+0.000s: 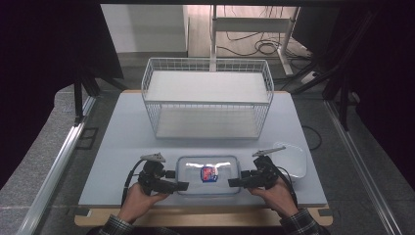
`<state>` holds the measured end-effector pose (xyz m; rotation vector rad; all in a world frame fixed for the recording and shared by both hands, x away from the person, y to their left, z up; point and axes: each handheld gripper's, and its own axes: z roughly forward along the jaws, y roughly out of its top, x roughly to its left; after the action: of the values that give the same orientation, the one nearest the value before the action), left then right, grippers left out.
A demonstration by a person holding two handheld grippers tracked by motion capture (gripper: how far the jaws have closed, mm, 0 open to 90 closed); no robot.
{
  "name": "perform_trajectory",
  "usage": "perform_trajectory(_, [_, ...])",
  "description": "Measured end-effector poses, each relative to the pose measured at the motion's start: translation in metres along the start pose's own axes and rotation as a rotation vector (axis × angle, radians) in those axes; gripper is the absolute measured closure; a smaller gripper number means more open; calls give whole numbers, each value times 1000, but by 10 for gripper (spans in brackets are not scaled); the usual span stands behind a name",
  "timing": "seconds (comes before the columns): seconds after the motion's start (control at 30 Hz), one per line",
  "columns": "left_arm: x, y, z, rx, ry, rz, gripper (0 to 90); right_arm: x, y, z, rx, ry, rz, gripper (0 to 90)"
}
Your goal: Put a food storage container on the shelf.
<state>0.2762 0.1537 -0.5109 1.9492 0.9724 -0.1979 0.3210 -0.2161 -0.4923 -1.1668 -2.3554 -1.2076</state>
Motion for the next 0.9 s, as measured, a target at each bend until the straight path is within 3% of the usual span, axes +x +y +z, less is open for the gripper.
perform_trajectory(0.13, [0, -7, -6, -32, -26, -30, 350, 1, -3, -7, -20, 15, 1, 379])
perform_trajectory(0.17, [2, -8, -9, -53, -44, -65, 382, 1, -4, -8, -21, 15, -2, 394])
perform_trajectory(0.23, [6, -9, -11, -72, -70, -91, 446, 1, -5, -11, -38, 26, 3, 435])
perform_trajectory(0.37, [4, -8, -11, -95, -54, -118, 470, 2, -8, -13, -57, 24, 11, 453])
perform_trajectory(0.6, [4, -8, -14, -153, -29, -120, 525, 11, -11, -15, -121, -21, -8, 502])
perform_trajectory(0.9, [0, -2, -16, -170, -3, -97, 529, 16, -9, -18, -165, -55, -44, 501])
